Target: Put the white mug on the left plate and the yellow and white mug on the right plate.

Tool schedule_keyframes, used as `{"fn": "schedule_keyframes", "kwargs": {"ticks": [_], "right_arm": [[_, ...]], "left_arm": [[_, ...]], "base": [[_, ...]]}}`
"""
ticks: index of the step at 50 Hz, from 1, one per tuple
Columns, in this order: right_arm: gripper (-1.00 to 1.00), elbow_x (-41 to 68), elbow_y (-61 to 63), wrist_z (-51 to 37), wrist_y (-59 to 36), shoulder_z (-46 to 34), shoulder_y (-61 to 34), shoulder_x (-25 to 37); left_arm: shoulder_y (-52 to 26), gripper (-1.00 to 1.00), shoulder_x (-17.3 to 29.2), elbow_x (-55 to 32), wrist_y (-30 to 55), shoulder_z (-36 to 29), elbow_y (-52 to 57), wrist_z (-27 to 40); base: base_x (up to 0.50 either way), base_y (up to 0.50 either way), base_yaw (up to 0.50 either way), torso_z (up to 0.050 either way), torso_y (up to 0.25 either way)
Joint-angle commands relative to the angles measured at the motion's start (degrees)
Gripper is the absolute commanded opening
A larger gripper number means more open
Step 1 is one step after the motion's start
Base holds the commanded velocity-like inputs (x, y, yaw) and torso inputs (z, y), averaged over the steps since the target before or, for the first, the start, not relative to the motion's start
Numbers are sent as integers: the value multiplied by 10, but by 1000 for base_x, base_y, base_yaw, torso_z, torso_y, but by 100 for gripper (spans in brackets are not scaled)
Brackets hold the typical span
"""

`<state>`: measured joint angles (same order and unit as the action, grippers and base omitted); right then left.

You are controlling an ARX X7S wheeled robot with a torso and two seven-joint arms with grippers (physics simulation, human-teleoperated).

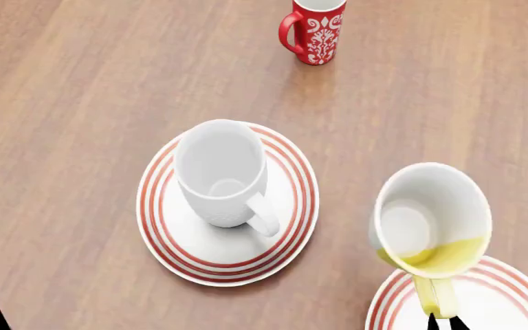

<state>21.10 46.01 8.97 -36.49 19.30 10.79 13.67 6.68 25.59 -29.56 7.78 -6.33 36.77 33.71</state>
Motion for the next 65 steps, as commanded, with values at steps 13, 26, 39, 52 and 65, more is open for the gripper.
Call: {"fn": "schedule_keyframes", "kwargs": {"ticks": [13, 26, 39, 52, 65], "right_arm": [[-100, -41, -43, 39, 186, 53, 172, -72], [-100, -31, -80, 47, 258, 62, 211, -91], [-100, -19, -152, 54, 313, 62, 217, -97], [-100, -5, -202, 53, 343, 59, 210, -94], [-100, 0, -257, 50, 349, 42, 176, -81]], "left_arm": [[-1, 100, -8, -7, -7, 29, -2, -4], [-9, 100, -5, -13, 1, 29, -2, 1], [-9, 100, -3, -15, -1, 29, -1, 1], [-6, 100, -1, -16, -3, 28, 0, 1], [-7, 100, -3, -12, -12, 24, -14, -5]], "base": [[0, 0, 0, 0, 0], [0, 0, 0, 0, 1], [0, 0, 0, 0, 0], [0, 0, 0, 0, 0], [0, 0, 0, 0, 1]]}}
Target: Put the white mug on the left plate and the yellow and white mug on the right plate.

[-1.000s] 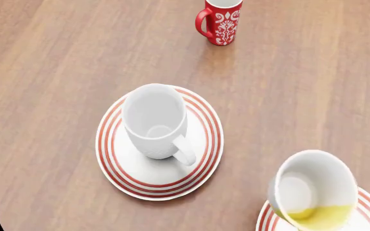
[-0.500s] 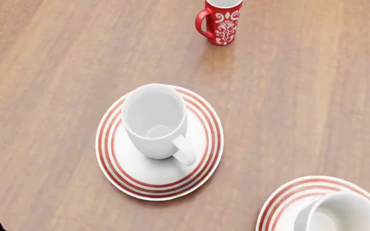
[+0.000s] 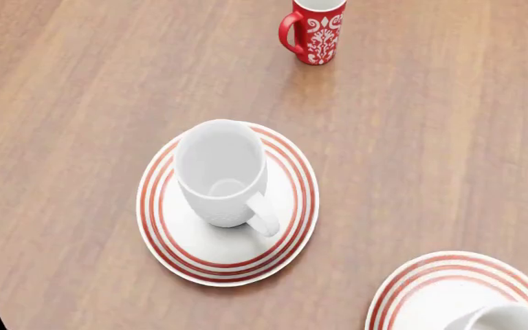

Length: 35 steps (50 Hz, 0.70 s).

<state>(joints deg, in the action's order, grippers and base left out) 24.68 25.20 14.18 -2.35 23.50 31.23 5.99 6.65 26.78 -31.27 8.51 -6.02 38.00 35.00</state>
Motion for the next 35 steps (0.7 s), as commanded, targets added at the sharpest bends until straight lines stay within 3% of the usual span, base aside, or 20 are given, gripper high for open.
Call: {"fn": "schedule_keyframes", "kwargs": {"ticks": [1, 28, 29, 35], "right_arm": [[-100, -35, -52, -3, 8, 0, -30, -4], [-100, -24, -113, -6, 25, -13, -58, 12], [100, -26, -117, -7, 28, -14, -59, 12], [100, -21, -90, 3, 67, -14, -36, 2]], "left_arm": [[-7, 100, -15, 5, -19, 21, -27, -18], [-5, 100, -13, 4, -20, 19, -25, -13], [-6, 100, -13, 4, -19, 19, -25, -13], [-5, 100, -13, 4, -20, 19, -24, -12]], "base": [[0, 0, 0, 0, 0], [0, 0, 0, 0, 0], [0, 0, 0, 0, 0], [0, 0, 0, 0, 0]]}}
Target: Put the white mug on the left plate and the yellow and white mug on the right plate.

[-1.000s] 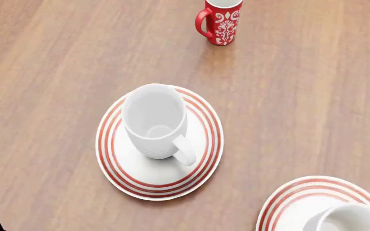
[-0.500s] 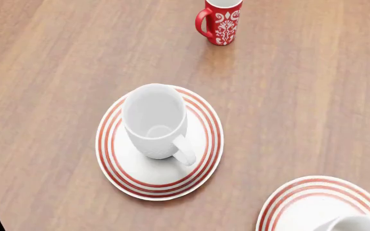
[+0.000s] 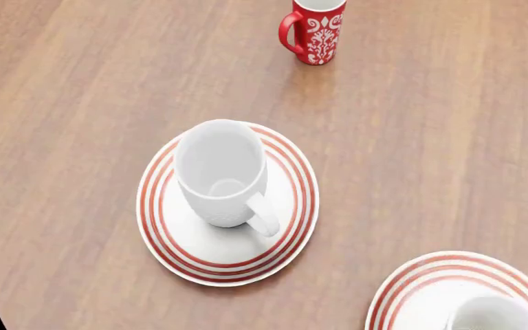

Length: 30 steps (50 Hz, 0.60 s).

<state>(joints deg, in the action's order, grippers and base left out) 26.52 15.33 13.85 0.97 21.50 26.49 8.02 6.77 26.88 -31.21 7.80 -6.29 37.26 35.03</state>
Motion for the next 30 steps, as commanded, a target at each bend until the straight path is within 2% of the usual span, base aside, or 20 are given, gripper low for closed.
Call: {"fn": "schedule_keyframes", "kwargs": {"ticks": [1, 4, 11, 17, 23, 30], "right_arm": [[100, -44, 17, 9, 51, 7, 19, -23], [100, -95, 31, 1, 126, 12, 37, -43], [100, -160, 67, -13, 229, 12, 67, -60], [100, -190, 113, -32, 267, 5, 94, -60], [100, -193, 178, -51, 215, 3, 96, -42], [100, -165, 244, -75, 83, -1, 35, 1]], "left_arm": [[-6, 100, -14, 4, -13, 21, -17, -12], [-8, 100, -14, 4, -13, 21, -18, -12], [-12, 100, -15, 6, -14, 17, -23, -14], [-15, 100, -15, 7, -16, 15, -28, -16], [-20, 100, -16, 9, -19, 12, -34, -19], [-34, 100, -18, 8, -22, 10, -52, -26]], "base": [[0, 0, 0, 0, 0], [0, 0, 0, 0, 0], [0, 0, 0, 0, 0], [0, 0, 0, 0, 0], [0, 0, 0, 0, 0], [0, 0, 0, 0, 0]]}}
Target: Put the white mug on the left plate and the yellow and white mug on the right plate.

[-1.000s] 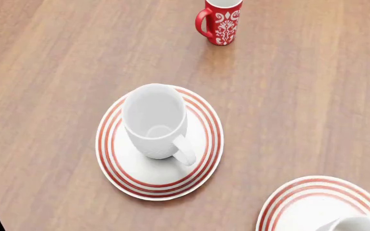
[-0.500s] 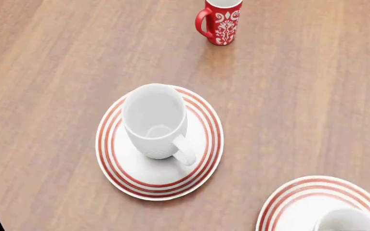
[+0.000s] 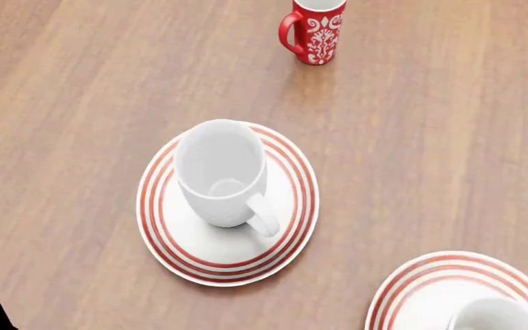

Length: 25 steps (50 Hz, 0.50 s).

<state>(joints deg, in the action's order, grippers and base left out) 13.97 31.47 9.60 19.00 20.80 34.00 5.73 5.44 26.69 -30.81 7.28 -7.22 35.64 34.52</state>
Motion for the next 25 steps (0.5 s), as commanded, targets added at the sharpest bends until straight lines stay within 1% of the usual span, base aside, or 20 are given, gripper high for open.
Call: {"fn": "schedule_keyframes", "kwargs": {"ticks": [1, 7, 11, 14, 17, 20, 25], "right_arm": [[100, -32, 89, -37, -121, 7, -54, 33], [100, -7, 118, -61, -226, 15, -113, 73], [100, 8, 115, -76, -291, 18, -165, 101], [100, 19, 111, -82, -321, 20, -191, 115], [100, 8, 99, -96, -373, 4, -239, 139], [100, 6, 76, -102, -393, -10, -278, 148], [100, 7, 0, -102, -396, -29, -344, 153]], "left_arm": [[-24, 100, -16, 3, -17, 19, -40, -23], [-29, 100, -16, 1, -18, 20, -48, -25], [-29, 100, -16, 1, -19, 20, -49, -25], [-29, 100, -16, 5, -18, 17, -49, -24], [-35, 100, -20, 19, -15, 2, -53, -25], [-40, 100, -19, 31, -12, -8, -55, -28], [-92, 100, -11, 33, 27, -19, -67, -25]], "base": [[0, 0, 0, 0, 0], [0, 0, 0, 0, 0], [0, 0, 0, 0, 0], [0, 0, 0, 0, 0], [0, 0, 0, 0, 0], [0, 0, 0, 0, 0], [0, 0, 0, 0, 0]]}}
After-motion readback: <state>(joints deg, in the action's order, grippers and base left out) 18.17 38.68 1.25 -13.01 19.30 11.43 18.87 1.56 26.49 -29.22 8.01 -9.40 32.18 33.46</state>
